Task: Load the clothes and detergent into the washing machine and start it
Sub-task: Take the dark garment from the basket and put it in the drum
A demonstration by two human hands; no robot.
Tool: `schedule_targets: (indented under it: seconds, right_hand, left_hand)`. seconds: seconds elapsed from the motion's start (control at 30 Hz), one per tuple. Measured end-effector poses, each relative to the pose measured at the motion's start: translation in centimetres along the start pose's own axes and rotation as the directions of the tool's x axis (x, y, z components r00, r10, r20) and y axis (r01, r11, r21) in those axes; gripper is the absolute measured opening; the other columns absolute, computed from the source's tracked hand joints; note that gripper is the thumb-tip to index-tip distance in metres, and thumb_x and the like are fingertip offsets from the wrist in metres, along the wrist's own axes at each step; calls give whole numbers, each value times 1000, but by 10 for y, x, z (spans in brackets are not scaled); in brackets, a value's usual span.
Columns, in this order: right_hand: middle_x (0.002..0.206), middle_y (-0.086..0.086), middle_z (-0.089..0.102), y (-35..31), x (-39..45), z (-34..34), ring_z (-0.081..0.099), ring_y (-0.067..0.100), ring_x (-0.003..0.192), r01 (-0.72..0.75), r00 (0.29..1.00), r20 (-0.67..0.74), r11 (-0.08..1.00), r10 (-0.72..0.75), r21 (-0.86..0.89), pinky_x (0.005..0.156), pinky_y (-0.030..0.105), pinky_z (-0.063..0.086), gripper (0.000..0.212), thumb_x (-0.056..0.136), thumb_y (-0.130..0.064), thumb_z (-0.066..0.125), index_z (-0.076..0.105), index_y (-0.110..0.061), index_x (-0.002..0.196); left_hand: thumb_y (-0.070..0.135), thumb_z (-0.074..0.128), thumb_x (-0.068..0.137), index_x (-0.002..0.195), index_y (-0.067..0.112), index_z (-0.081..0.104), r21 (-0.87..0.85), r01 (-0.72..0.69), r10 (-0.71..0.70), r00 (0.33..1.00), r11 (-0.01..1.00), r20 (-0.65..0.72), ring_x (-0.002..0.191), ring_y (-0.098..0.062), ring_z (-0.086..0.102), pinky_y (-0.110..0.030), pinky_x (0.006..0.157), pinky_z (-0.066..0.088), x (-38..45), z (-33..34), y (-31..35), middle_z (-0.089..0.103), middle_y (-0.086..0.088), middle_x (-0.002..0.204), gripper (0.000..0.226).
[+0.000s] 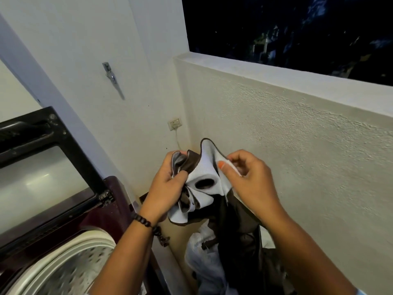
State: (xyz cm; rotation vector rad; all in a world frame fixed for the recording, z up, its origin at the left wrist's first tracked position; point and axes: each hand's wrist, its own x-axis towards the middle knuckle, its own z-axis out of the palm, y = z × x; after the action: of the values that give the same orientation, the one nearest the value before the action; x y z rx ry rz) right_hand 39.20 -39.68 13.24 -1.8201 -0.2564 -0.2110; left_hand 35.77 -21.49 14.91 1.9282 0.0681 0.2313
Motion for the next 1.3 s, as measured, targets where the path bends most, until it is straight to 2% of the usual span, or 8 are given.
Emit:
schedule_targets:
  seconds: [0.17, 0.3, 0.53, 0.77, 0.93, 1.03, 1.2, 1.3]
  right_hand:
    - [105, -8, 69, -1, -18, 17, 66, 6, 98, 88, 985, 139, 991, -102, 99, 82, 34, 57, 33, 87, -33, 66, 65, -20, 117]
    - [118, -3, 64, -1, -30, 26, 61, 8, 111, 217, 959, 159, 969, -234, 120, 91, 32, 54, 48, 84, -19, 67, 57, -11, 130]
    - [121, 4, 60, 0, -49, 48, 57, 15, 119, 327, 898, 258, 933, -356, 149, 95, 33, 50, 51, 79, -6, 67, 45, -3, 125]
    - [156, -3, 29, 5, -46, 41, 29, 1, 142, 80, 897, 397, 953, -196, 292, 115, 32, 33, 72, 82, -6, 70, 27, -13, 140]
    - [150, -39, -18, 9, -35, 13, -22, -5, 142, 140, 806, 580, 990, -117, 6, 122, 47, 6, 125, 62, -50, 86, -8, -57, 143]
    - [146, -38, -31, 15, -36, -1, -33, -5, 138, 237, 686, 726, 958, -48, -160, 121, 48, -2, 135, 58, -54, 86, -19, -55, 142]
    - [161, -18, 4, 40, -36, 12, 7, 8, 149, 336, 833, 488, 939, -261, -72, 116, 52, 28, 88, 71, -56, 75, 33, -41, 146]
    - [157, -12, 22, 43, -27, 10, 24, 8, 145, 323, 886, 337, 946, -317, 39, 115, 36, 33, 62, 74, -53, 73, 58, -32, 131]
  left_hand:
    - [14, 50, 95, 110, 18, 59, -312, 143, -168, 984, 939, -56, 86, -10, 68, -23, 70, 54, 0, 0, 11, 69, -3, 97, 18]
    - [53, 71, 73, 114, 16, 57, -360, 173, -193, 981, 917, -22, 97, -22, 70, -34, 80, 55, -6, -2, 11, 70, -9, 107, 56]
    - [35, 78, 63, 101, 13, 55, -356, 198, -201, 979, 913, 29, 76, -12, 67, -24, 67, 54, -12, 2, 18, 67, 0, 81, 49]
    - [-6, 54, 89, 105, 12, 62, -460, 318, -318, 945, 829, 79, 86, -28, 70, -35, 72, 60, -10, 0, 17, 71, -17, 96, 25]
    - [-16, 46, 85, 112, 15, 59, -540, 321, -344, 937, 778, 61, 86, -30, 68, -39, 75, 59, -9, -5, 11, 70, -18, 98, 43]
    - [-15, 45, 85, 103, 14, 62, -575, 311, -362, 932, 757, 27, 81, -28, 68, -37, 70, 60, -4, -11, 7, 70, -15, 92, 38]
    - [-14, 45, 86, 92, 12, 64, -596, 336, -370, 926, 729, 70, 73, -29, 69, -39, 69, 59, 0, -17, 6, 70, -18, 88, 34]
    - [-14, 45, 84, 80, 14, 66, -554, 346, -328, 935, 757, 137, 70, -28, 67, -33, 62, 58, -1, -20, 6, 67, -17, 84, 35]
